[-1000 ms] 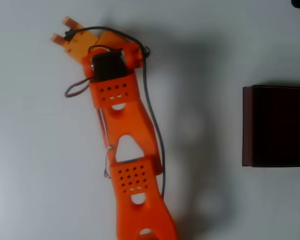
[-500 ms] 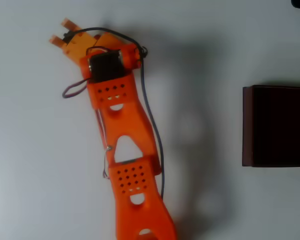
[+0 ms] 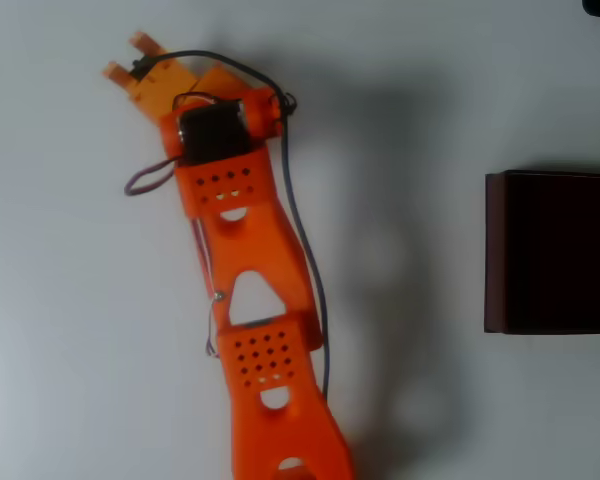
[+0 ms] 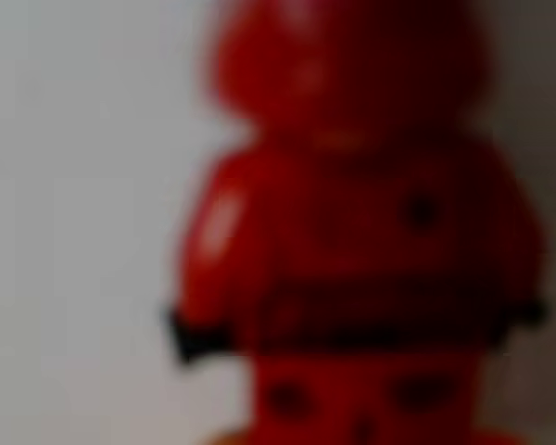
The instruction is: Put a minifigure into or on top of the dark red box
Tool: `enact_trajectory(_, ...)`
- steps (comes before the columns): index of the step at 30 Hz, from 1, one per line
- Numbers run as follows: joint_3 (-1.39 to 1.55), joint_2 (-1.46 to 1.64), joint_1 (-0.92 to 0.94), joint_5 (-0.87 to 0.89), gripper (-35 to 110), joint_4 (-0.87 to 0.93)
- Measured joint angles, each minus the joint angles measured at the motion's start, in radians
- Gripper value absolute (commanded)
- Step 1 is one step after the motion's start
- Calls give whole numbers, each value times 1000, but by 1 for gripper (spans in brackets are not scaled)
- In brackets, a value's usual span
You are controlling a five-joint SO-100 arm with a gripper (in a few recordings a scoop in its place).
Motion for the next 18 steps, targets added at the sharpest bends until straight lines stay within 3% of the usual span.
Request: enact_trajectory(18,26,34,18,5,0,37)
